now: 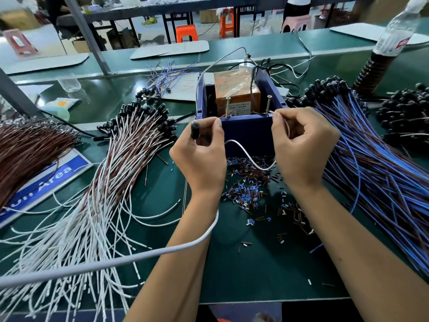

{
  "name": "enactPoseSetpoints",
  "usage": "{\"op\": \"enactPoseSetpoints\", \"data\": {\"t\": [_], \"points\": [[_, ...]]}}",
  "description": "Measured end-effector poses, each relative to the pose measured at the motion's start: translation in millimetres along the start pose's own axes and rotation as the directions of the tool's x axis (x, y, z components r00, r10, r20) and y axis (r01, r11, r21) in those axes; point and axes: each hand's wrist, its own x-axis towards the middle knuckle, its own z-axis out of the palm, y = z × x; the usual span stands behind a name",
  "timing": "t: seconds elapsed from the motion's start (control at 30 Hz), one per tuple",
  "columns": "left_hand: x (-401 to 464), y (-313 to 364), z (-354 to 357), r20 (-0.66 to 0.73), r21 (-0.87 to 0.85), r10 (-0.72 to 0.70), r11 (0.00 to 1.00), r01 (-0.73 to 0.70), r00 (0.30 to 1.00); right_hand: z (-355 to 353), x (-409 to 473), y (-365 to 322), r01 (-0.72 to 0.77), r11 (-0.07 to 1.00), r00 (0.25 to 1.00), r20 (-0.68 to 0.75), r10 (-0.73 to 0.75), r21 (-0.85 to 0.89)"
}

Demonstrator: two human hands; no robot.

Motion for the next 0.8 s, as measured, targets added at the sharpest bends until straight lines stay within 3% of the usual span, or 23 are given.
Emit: {"op": "enactPoseSetpoints", "data": {"t": [0.27, 0.5, 0.67, 0.8], "points": [[0.8, 1.2, 0.9, -0.02, -0.013, -0.007, 1.0, 0.007, 1.0, 0.5, -1.1, 2.5, -0.013, 1.0, 1.0, -0.004, 0.014, 0.016], [8.3, 5.2, -2.8, -0.102, -0.197, -0.186, 0.967, 0.164, 0.977, -19.8, -4.5, 7.5, -0.091, 0.994, 0.994, -0.048, 0.094, 0.06], [5.7, 36.8, -1.7, 0.174, -0.198, -0.16, 0.961, 0.194, 0.972, -34.0, 2.3, 8.0, -0.175, 0.979, 0.977, -0.101, 0.186, 0.106], [38.5, 75.8, 26.4, 0.435, -0.315, -0.254, 0.856, 0.41, 0.864, -54.6, 40.7, 17.6, -0.201, 0.974, 0.953, -0.208, 0.219, 0.103]]}}
